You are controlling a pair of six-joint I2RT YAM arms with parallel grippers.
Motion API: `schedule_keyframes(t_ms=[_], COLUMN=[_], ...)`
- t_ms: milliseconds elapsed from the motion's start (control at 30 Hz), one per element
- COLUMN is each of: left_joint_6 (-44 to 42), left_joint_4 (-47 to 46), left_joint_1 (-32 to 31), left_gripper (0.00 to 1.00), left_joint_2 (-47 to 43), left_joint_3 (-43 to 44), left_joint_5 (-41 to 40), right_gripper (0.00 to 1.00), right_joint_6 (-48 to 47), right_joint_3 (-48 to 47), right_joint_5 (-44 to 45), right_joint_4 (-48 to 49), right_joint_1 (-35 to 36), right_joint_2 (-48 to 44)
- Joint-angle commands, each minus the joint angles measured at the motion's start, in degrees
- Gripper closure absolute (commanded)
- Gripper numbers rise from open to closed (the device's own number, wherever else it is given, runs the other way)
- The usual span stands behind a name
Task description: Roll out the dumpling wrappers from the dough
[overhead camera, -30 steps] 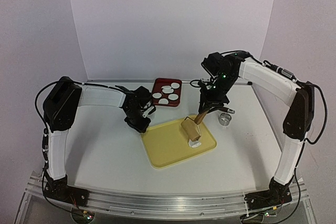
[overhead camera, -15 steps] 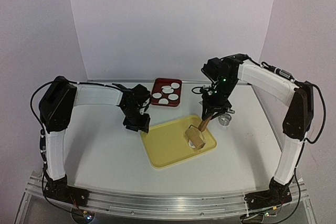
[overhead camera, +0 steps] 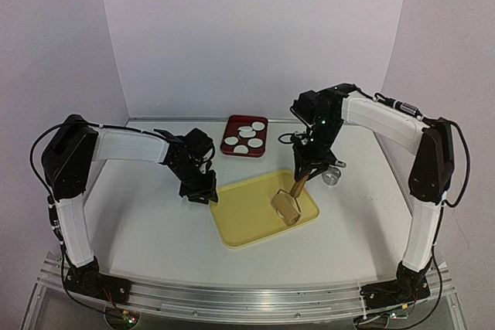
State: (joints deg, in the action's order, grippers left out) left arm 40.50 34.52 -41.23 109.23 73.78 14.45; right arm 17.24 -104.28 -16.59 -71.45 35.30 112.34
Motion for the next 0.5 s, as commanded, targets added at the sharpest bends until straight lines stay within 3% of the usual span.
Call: schedule_keyframes(t_ms=[0, 200, 467], left_joint_6=[0.8, 0.7, 0.4], left_joint_4=[1.5, 1.3, -0.3], left_joint_1=[-0.1, -0.1, -0.1], left_gripper=[0.71, 0.73, 0.83], left_joint_2=[2.1, 4.1, 6.0], left_joint_3=[0.7, 0.4, -0.2], left_joint_5=[-0.9, -1.0, -1.2], right_gripper=[1.00, 1.00, 1.00], right_joint_6=[0.9, 1.1, 2.5], right_joint_3=[-1.2, 1.2, 2.3], right_joint_5=[7.6, 9.9, 13.7], right_joint_4=[-2.1, -2.2, -1.8], right_joint_1=[-0.1, -0.1, -0.1], right_joint_2=[0.7, 0.6, 3.2])
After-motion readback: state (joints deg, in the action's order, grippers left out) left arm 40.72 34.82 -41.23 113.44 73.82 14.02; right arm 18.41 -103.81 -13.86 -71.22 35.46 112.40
